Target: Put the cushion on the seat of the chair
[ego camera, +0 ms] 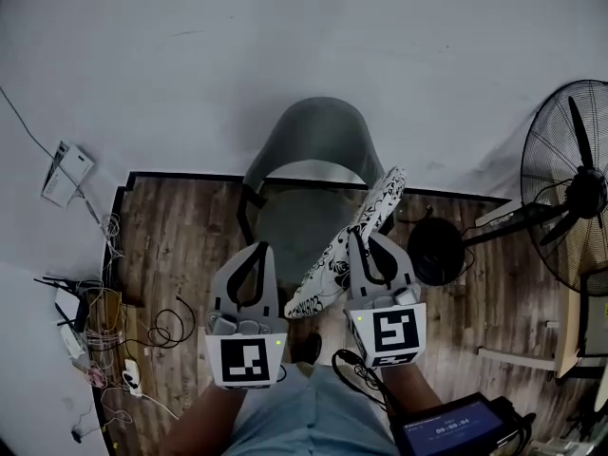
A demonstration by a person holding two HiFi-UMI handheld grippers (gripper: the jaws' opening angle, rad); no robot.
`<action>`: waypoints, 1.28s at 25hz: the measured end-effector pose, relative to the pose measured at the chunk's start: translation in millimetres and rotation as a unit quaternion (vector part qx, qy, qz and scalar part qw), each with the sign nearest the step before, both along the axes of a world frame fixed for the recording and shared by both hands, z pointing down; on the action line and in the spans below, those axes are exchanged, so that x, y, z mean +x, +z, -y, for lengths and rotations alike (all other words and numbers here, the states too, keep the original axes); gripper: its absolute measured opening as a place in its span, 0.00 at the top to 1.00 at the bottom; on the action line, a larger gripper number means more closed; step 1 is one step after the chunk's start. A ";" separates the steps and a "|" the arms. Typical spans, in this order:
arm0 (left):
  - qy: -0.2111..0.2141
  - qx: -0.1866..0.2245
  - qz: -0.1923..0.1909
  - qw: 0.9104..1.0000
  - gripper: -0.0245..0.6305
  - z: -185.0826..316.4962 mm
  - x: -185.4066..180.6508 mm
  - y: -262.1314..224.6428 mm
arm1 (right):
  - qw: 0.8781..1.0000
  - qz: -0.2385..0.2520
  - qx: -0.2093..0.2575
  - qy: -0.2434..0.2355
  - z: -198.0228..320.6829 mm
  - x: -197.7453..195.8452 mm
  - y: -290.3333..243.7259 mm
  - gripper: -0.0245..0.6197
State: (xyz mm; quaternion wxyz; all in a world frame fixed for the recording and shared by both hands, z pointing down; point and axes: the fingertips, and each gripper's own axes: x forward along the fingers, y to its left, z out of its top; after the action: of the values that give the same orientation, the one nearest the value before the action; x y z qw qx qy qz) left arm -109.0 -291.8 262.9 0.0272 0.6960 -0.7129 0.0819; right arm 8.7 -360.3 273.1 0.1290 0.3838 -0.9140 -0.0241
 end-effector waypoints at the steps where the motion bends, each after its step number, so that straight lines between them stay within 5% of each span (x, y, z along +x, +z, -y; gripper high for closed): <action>1: -0.003 -0.002 -0.003 1.000 0.95 5.2 -8.5 3.1 | 1.000 -0.003 -0.005 -0.003 4.2 -8.5 5.2 0.94; 7: -0.007 -0.019 0.017 1.000 0.95 36.4 -51.1 23.2 | 0.999 -0.020 -0.033 -0.022 30.6 -58.1 38.2 0.94; 21: -0.036 -0.076 -0.016 0.996 0.95 76.4 -142.3 92.5 | 0.987 -0.053 -0.113 -0.099 57.0 -190.7 115.6 0.94; 32: -0.030 -0.104 -0.052 0.993 0.95 101.5 -159.2 141.7 | 0.977 -0.089 -0.158 -0.109 66.8 -207.3 189.0 0.93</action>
State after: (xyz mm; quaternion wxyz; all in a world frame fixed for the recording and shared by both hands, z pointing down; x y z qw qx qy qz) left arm -268.2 -393.3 404.6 0.1385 0.6712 -0.7184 0.1188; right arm -198.6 -427.1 462.1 0.2652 0.2533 -0.9275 0.0727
